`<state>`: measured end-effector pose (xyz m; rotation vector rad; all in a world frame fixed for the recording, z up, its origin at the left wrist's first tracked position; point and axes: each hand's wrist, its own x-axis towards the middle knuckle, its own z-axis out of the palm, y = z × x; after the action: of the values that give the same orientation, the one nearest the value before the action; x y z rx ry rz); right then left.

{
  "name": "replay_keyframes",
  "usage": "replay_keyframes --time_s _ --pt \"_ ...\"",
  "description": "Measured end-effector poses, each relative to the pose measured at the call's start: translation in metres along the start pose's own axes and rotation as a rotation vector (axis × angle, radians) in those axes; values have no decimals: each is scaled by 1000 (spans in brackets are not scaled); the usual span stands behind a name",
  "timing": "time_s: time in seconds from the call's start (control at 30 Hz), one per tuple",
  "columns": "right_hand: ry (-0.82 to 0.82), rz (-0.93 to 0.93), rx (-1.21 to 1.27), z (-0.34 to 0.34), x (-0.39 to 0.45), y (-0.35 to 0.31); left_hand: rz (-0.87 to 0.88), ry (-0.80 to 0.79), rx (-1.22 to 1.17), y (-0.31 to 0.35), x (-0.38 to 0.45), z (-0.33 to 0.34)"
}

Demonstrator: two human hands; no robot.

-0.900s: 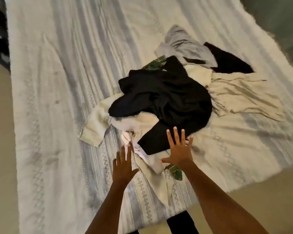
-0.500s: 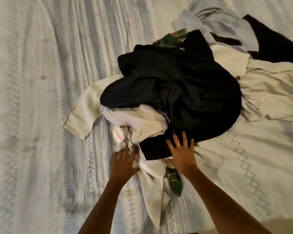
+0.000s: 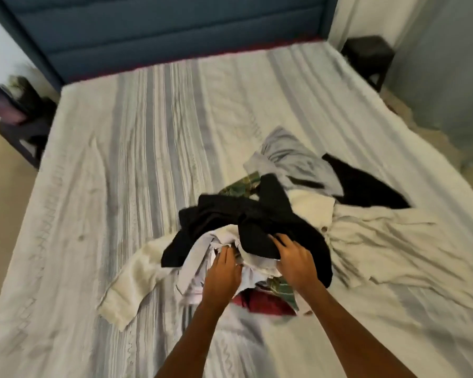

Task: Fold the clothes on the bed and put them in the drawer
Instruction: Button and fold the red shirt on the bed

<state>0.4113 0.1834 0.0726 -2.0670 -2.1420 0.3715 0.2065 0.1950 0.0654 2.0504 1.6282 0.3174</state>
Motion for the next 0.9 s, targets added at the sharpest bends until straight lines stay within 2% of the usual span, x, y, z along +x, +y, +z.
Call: replay_keyframes --time_s 0.1,0.23,0.4,0.47,0.5,0.57,0.63,0.73,0.8,0.9 --pt "110 7 5 -69 63 26 55 42 32 60 74 -46" --pt "284 -8 -45 -167 152 59 178 202 55 134 180 -110" --pt "500 -73 -63 -249 219 86 316 386 5 180 264 -155" --pt "533 -78 -92 -257 237 98 418 428 95 183 288 -157" --pt "512 -60 -120 -254 244 102 412 382 186 179 296 -154" --pt "422 12 -180 -239 254 112 272 175 324 168 306 -144" --pt "225 133 -158 -213 258 119 193 -7 397 151 305 -127" --pt "-83 172 -98 -168 242 126 184 -84 378 119 286 -97" --pt "-142 98 -78 -135 221 125 147 -131 337 94 265 -75" --pt "-129 23 -15 -74 166 111 70 -189 269 54 212 -41"
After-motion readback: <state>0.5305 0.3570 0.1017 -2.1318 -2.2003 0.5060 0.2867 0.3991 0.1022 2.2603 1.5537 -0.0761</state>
